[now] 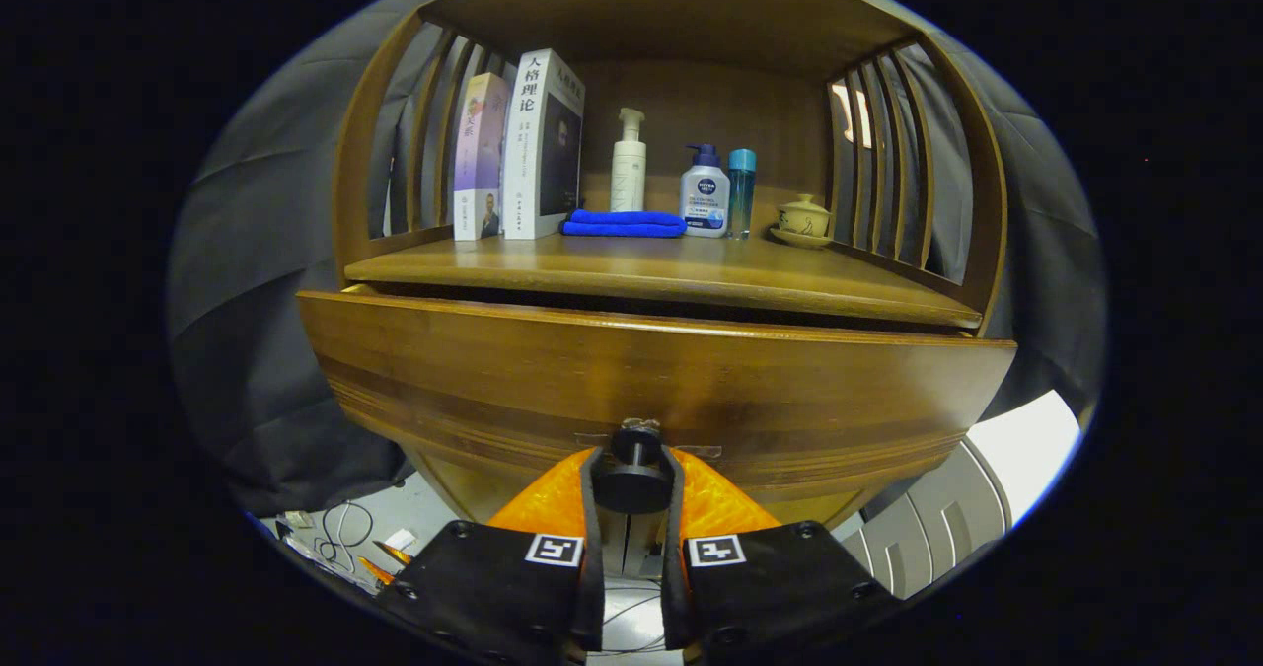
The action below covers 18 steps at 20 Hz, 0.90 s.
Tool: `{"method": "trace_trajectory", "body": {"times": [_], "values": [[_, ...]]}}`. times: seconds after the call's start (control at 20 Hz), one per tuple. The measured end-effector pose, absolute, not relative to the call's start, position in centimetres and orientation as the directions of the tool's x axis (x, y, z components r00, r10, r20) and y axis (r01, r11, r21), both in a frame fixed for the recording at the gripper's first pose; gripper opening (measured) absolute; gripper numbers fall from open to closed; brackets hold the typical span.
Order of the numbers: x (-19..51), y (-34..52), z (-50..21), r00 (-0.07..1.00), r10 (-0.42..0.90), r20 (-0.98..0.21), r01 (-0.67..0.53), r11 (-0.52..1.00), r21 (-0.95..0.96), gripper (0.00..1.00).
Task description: Pull open the drawer, take out the items inside it, and place them on the countertop above the cabinet.
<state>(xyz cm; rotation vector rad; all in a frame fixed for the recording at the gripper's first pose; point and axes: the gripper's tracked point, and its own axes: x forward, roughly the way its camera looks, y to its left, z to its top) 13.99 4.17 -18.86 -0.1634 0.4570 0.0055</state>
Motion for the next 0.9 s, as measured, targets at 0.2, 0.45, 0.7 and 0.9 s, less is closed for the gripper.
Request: {"method": "trace_trajectory", "body": {"times": [0.2,0.45,0.7,0.9], "values": [[11.3,4.4,-18.8,0.899,-0.012,-0.438,-0.066,0.984,-0.162,0.25],[8.3,4.7,-18.5,0.896,0.013,-0.444,-0.085,0.986,-0.143,0.25],[5.3,4.9,-18.5,0.898,0.024,-0.439,-0.097,0.985,-0.145,0.25],[2.8,5.2,-18.8,0.898,0.032,-0.439,-0.105,0.984,-0.143,0.25]]}}
